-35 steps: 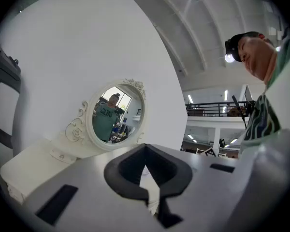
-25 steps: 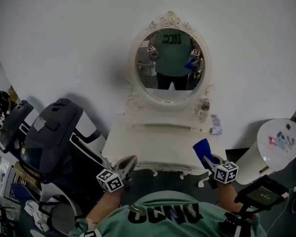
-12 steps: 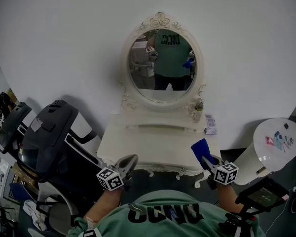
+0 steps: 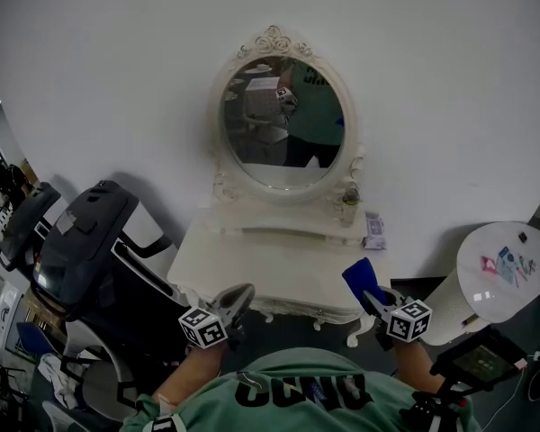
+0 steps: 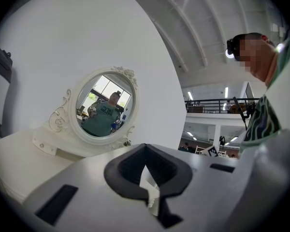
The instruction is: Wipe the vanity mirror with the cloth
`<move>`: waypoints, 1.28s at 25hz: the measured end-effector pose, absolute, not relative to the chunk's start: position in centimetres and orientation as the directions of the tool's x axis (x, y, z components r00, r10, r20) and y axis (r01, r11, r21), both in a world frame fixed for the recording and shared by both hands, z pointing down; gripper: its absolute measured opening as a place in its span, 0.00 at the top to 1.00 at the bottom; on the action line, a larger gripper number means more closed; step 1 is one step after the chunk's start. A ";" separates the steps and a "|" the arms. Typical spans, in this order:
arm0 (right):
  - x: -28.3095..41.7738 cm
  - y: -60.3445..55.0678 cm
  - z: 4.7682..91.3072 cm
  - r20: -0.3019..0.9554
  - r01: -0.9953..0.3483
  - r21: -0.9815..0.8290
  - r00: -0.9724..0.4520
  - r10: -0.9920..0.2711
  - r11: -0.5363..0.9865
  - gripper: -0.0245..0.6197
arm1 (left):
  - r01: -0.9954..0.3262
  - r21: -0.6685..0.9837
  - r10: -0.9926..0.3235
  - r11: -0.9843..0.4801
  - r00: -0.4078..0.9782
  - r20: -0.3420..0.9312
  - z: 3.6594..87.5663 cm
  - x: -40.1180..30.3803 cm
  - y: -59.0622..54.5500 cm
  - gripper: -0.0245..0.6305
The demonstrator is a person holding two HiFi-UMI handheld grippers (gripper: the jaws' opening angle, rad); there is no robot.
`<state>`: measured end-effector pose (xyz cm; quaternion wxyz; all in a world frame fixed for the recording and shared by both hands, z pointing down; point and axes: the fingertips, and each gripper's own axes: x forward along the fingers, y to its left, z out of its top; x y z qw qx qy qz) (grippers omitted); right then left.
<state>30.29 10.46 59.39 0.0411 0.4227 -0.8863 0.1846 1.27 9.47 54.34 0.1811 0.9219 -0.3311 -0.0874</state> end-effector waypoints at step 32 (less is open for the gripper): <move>12.1 -14.0 56.2 0.247 -0.872 -0.200 -0.486 -0.838 0.447 0.89 | -0.392 0.360 -0.458 -0.846 0.881 -0.117 52.4 -16.3 -19.3 0.96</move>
